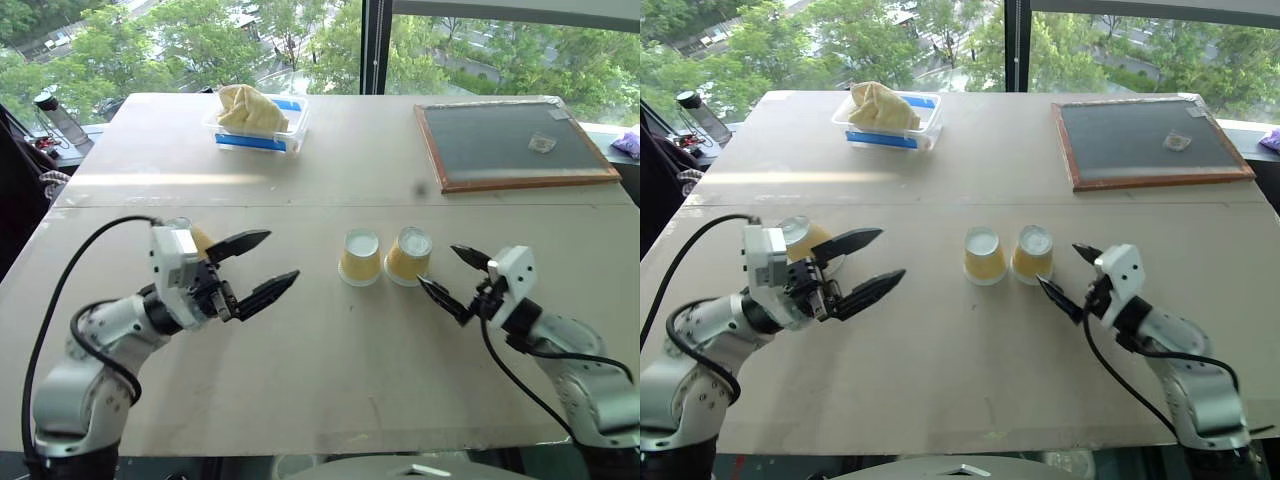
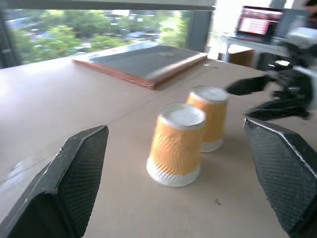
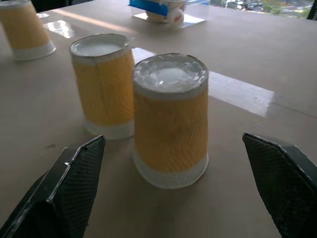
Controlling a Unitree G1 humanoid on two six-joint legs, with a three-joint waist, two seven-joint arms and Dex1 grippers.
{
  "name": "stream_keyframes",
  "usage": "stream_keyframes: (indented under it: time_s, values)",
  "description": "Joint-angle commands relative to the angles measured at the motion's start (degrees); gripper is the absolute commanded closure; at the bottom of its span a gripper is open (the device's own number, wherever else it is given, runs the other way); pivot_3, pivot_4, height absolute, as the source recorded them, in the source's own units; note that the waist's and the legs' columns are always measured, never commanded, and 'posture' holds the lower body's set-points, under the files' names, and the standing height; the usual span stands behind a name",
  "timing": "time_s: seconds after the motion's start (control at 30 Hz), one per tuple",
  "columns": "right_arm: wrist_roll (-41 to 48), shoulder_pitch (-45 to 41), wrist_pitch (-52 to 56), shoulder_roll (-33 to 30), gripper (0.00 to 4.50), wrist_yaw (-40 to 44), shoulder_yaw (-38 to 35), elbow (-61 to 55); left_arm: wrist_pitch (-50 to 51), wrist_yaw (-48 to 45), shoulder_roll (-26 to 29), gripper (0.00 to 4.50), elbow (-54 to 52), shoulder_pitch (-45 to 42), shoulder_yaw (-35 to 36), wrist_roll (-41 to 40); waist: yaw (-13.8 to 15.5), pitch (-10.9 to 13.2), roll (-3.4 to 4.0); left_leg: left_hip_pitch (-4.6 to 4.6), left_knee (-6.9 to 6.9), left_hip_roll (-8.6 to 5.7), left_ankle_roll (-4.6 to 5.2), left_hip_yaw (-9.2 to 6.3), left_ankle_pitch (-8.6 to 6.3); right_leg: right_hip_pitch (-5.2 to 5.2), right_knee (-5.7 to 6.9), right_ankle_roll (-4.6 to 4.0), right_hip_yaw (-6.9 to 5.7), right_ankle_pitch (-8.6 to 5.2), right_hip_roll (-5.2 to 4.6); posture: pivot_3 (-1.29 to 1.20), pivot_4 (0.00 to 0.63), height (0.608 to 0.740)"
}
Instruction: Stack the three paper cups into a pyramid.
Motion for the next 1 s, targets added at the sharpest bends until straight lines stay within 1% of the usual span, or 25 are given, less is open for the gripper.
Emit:
stream_keyframes:
  time_s: [0.03,0.1,0.17,0.23,0.27,0.4,0.5,0.63,0.9,1.0]
  values:
    - [5.4,3.1,-9.4,-1.7,0.11,12.0,-3.8,-2.8,-11.8,7.8,-4.0,0.0,1.1,5.1,-0.5,13.7,-0.1,-0.1,-0.21,-0.03,0.05,-0.03,0.0,0.07,0.0,0.05,-0.1,0.0,-0.1,0.01,0.08,0.0,0.15,0.74]
    - [10.1,3.2,-8.4,-1.7,0.11,13.9,-4.9,-3.0,-16.5,12.5,-7.4,0.0,1.9,6.4,0.6,17.8,-0.2,-0.1,-0.25,0.11,0.04,0.0,0.0,0.12,0.0,0.17,-0.12,-0.01,-0.07,0.01,0.13,0.0,0.15,0.74]
    - [14.9,2.4,-10.8,0.3,0.11,17.1,-6.0,-2.6,-19.2,17.3,-10.3,0.0,2.7,6.4,2.0,20.1,-0.1,-0.1,-0.33,0.42,0.04,0.06,0.0,0.15,0.0,0.43,-0.12,-0.18,-0.06,-0.1,0.12,0.0,0.15,0.74]
    - [18.6,1.8,-13.0,2.0,0.11,20.3,-6.6,-2.1,-20.4,20.3,-11.7,0.0,3.7,5.8,3.0,21.0,0.1,-0.1,-0.4,0.69,0.04,0.13,0.0,0.14,0.0,0.68,-0.12,-0.01,-0.09,-0.21,0.13,0.0,0.15,0.74]
    - [19.4,1.7,-12.5,2.0,0.11,20.5,-6.5,-2.3,-20.5,21.7,-11.9,0.0,4.7,5.5,3.3,21.5,0.1,-0.1,-0.41,0.87,0.05,0.15,0.0,0.1,0.0,0.88,-0.12,0.0,-0.14,-0.23,0.14,0.0,0.15,0.74]
    - [21.3,0.6,-11.9,3.1,0.11,20.0,-5.6,-2.5,-20.8,23.9,-11.0,0.0,8.7,2.9,2.5,23.3,0.2,-0.1,-0.39,0.88,0.05,0.12,0.0,0.1,0.0,0.89,-0.13,0.0,-0.16,-0.22,0.13,0.0,0.15,0.74]
    - [21.0,-0.3,-11.4,3.8,0.11,18.1,-5.0,-2.8,-22.2,22.4,-8.5,0.0,14.0,-1.2,0.8,24.4,0.4,-0.2,-0.41,0.81,0.04,0.04,0.0,0.09,0.0,0.85,-0.13,-0.21,-0.18,-0.07,0.13,0.0,0.15,0.74]
    - [20.5,-0.2,-11.2,3.9,0.11,16.9,-4.6,-3.6,-23.8,22.9,-7.3,0.0,19.6,-5.3,0.8,24.2,0.7,-0.2,-0.39,0.81,0.02,0.02,0.0,0.09,0.0,0.85,-0.15,-0.09,-0.19,0.01,0.12,0.0,0.15,0.74]
    - [20.6,-0.1,-10.7,3.9,0.11,14.4,-4.0,-5.2,-25.6,20.5,-5.0,0.0,27.6,-10.3,-0.2,22.9,1.0,-0.2,-0.38,0.81,0.02,0.07,-0.01,0.08,0.0,0.83,-0.16,-0.07,-0.2,0.03,0.1,0.0,0.15,0.74]
    - [20.6,0.1,-10.7,3.9,0.11,14.0,-3.8,-5.5,-27.4,22.4,-5.1,0.0,30.1,-12.8,0.6,23.2,1.2,-0.2,-0.38,0.81,0.02,0.06,-0.01,0.08,0.0,0.84,-0.15,-0.06,-0.22,0.03,0.1,0.0,0.15,0.74]
